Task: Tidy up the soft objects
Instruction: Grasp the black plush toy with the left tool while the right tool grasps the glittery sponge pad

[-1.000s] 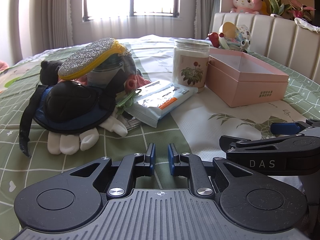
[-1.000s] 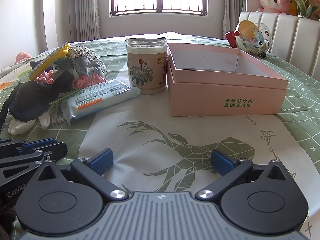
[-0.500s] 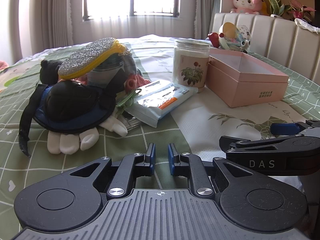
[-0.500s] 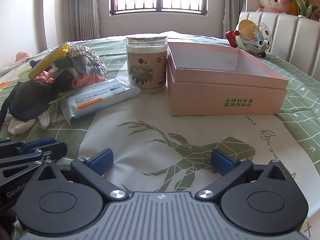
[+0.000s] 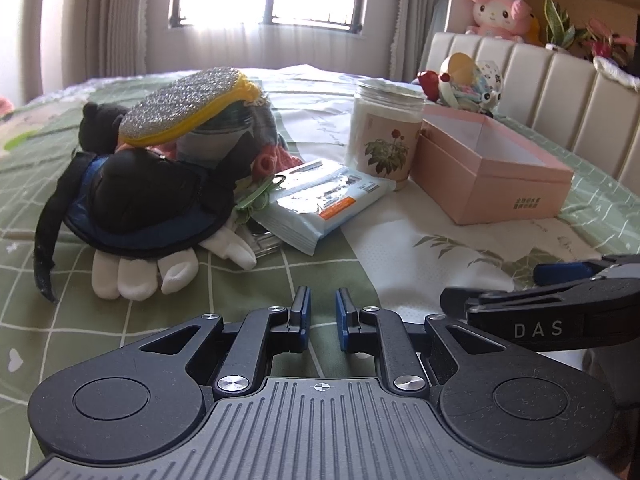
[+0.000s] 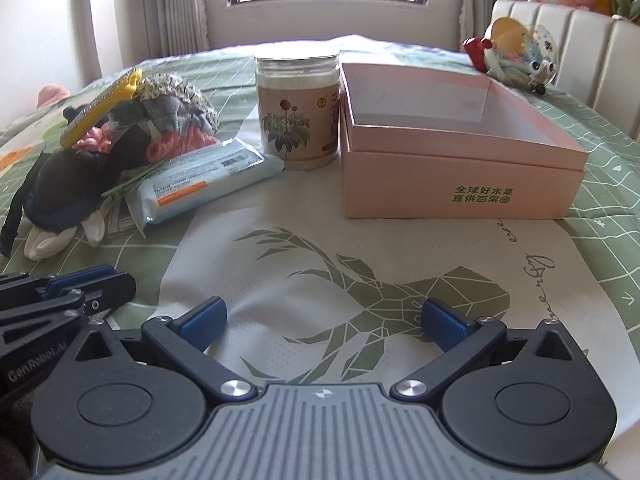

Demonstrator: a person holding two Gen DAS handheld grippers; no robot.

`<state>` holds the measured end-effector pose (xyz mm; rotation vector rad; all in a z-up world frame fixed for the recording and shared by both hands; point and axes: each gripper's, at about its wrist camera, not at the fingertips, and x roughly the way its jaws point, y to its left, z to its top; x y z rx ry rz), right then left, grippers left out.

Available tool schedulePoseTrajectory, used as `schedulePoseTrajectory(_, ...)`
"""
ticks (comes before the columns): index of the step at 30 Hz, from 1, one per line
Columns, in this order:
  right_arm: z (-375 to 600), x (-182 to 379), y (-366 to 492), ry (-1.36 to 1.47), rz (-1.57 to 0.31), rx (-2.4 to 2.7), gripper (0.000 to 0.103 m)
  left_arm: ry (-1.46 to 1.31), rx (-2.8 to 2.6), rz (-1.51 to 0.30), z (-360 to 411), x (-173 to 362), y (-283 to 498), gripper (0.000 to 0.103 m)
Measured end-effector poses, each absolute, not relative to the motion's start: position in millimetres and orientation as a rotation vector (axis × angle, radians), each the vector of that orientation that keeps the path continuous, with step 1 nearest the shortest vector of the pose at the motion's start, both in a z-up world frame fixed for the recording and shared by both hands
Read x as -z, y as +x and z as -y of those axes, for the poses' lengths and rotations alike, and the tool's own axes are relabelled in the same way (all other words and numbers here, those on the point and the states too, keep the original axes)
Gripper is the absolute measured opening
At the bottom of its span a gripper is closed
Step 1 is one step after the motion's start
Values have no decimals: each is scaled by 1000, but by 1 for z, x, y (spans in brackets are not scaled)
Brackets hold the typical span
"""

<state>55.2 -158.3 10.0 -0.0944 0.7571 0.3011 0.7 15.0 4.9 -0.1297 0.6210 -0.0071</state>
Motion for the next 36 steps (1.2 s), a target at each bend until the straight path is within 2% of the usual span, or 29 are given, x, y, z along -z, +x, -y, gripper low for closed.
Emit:
schedulePoseTrajectory(4,159,-15,65,-122,-841,-343,103,-223,74,-666,-36,-16,6,16)
schedulePoseTrajectory(8,159,-17,69,-132,-887,-366,103,-266,64,-629,-64,-37,4,16)
schedulePoseTrajectory(12,158,-15,61,-150,-844,-354,103,-248,-37,-533,-105,-62,3,16)
schedulePoseTrajectory(17,161,-16,54,-148,-817,-377,103,-282,-150,-527,-161,-78,23,16)
schedulePoseTrajectory(21,161,-21,53,-153,-810,-413,103,-404,-133,-535,-184,-77,37,16)
schedulePoseTrajectory(26,159,-37,47,-111,-753,-440,103,-418,-243,-492,-206,-66,35,16)
schedulePoseTrajectory(31,151,-46,42,-89,-697,-445,102,-526,-203,-550,-230,-42,44,16)
schedulePoseTrajectory(36,144,-47,35,-122,-664,-456,102,-404,-86,-578,-212,-50,31,16)
